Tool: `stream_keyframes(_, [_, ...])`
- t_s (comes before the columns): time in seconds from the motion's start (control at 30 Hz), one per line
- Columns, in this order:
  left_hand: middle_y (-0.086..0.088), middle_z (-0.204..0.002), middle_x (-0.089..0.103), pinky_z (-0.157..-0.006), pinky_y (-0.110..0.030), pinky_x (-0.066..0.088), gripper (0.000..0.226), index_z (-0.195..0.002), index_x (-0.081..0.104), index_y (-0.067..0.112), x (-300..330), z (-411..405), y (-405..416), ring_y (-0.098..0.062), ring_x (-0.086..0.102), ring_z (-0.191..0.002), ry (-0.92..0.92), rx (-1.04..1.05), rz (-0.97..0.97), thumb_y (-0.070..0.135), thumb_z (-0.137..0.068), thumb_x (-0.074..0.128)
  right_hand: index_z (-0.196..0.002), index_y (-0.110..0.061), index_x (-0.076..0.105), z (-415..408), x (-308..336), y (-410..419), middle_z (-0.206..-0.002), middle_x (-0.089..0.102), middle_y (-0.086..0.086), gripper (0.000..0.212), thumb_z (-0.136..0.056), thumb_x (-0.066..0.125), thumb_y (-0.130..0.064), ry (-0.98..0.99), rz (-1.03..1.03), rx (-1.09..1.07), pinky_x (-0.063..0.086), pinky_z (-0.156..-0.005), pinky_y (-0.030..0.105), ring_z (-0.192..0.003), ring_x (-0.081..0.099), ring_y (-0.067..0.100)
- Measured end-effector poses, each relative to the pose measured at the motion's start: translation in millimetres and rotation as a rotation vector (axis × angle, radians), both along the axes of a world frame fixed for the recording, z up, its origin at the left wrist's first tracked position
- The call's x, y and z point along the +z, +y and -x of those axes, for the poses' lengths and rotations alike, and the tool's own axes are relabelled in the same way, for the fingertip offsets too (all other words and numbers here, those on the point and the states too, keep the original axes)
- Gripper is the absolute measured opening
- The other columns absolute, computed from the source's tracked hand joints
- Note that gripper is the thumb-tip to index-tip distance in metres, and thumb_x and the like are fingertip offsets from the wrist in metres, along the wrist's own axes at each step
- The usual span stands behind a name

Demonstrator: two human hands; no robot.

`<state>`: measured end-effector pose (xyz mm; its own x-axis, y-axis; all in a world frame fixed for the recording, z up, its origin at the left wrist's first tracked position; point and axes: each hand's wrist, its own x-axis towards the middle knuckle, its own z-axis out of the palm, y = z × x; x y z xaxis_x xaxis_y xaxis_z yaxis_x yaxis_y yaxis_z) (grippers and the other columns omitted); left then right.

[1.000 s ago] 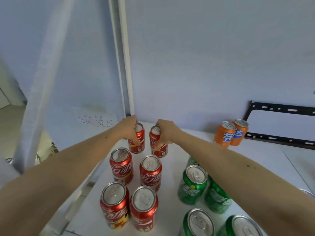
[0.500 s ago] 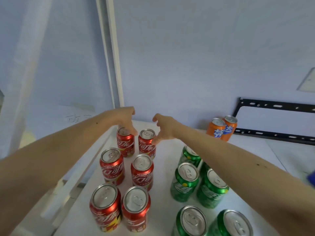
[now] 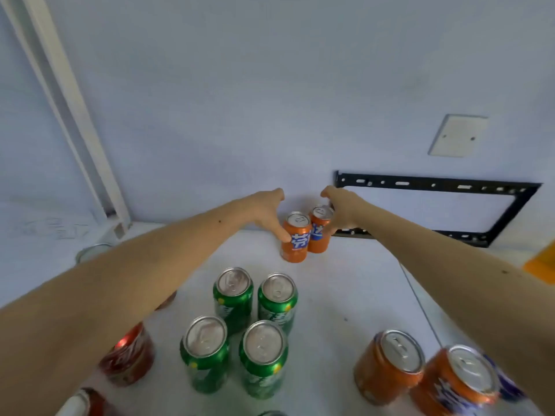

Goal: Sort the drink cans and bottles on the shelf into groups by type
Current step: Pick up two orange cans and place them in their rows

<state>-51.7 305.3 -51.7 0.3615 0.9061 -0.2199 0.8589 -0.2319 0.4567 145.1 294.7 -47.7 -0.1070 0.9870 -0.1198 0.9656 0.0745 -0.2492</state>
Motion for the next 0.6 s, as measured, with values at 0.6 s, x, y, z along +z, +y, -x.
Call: stream_keyframes(0.6, [-0.012, -0.120, 0.060, -0.081, -0.039, 0.052, 0.075, -0.120, 0.043, 0.009, -55, -66, 9, -0.029, 0.060, -0.103, 0.083, 0.079, -0.139, 0.031, -0.064, 0.087, -0.127, -0.014, 0.044, -60, -37, 32, -0.128, 0.054, 0.010, 0.074, -0.067, 0.085, -0.029, -0.011, 0.043, 0.164, 0.050, -0.088, 0.038, -0.113, 0.054, 0.030])
